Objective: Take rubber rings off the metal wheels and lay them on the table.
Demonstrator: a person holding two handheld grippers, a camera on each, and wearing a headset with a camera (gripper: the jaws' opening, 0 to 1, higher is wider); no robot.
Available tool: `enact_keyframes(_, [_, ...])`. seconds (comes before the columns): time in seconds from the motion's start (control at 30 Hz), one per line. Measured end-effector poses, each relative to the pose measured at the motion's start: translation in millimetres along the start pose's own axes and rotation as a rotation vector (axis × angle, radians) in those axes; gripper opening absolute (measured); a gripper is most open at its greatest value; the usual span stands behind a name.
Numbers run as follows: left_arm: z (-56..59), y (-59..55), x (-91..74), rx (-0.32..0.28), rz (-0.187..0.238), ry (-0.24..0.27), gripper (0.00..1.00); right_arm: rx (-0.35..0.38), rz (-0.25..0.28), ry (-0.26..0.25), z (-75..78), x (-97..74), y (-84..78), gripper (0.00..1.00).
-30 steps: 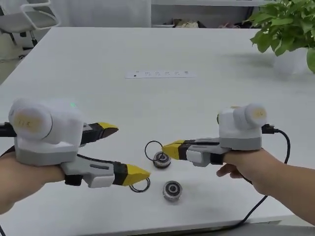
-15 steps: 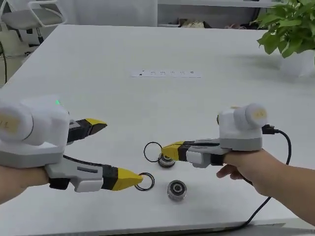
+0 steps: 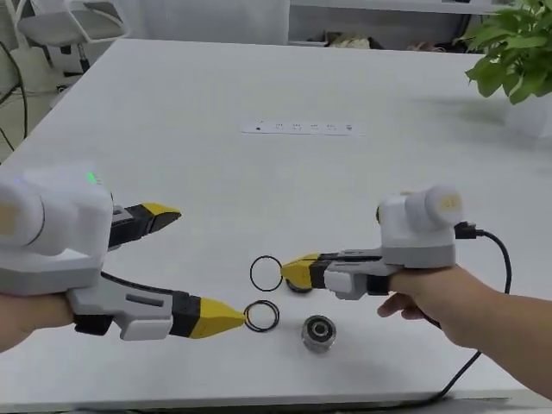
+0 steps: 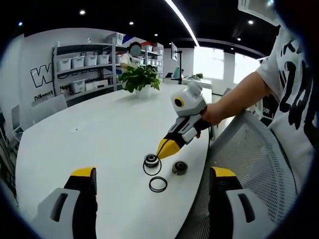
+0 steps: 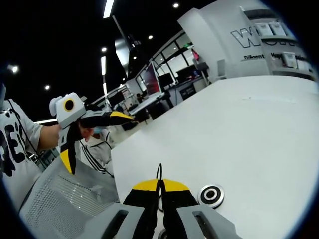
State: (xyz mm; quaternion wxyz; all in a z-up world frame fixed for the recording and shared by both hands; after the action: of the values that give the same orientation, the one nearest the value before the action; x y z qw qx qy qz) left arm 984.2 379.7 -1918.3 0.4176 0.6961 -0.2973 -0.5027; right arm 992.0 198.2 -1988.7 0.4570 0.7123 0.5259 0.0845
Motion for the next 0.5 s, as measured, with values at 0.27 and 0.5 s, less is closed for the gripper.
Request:
enact_keyframes(0.27, [0.0, -5.0, -6.4, 0.000, -0.009, 0.015, 0.94, 0.029, -0.042, 0.018, 1.4, 8.0, -7.9, 0.00])
enact_keyframes(0.5, [2.2, -8.8, -9.9, 0.004, -0.021, 0.015, 0.94, 0.048, -0.087, 0.024, 2.9, 12.5, -15.3, 0.00])
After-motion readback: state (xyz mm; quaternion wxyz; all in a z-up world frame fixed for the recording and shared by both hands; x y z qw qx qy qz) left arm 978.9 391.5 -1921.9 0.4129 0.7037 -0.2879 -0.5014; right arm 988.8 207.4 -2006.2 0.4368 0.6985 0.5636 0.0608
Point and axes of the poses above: the centre of the closed fingertips' face, and the gripper's own axes: x roughly forward along the fingers, z roughly to its right, y roughly out of its top, the point moved 7 cm from there along -x, roughly backward along the fingers, and after that the axes turned 9 degrees about x, right-handed, at the moved point
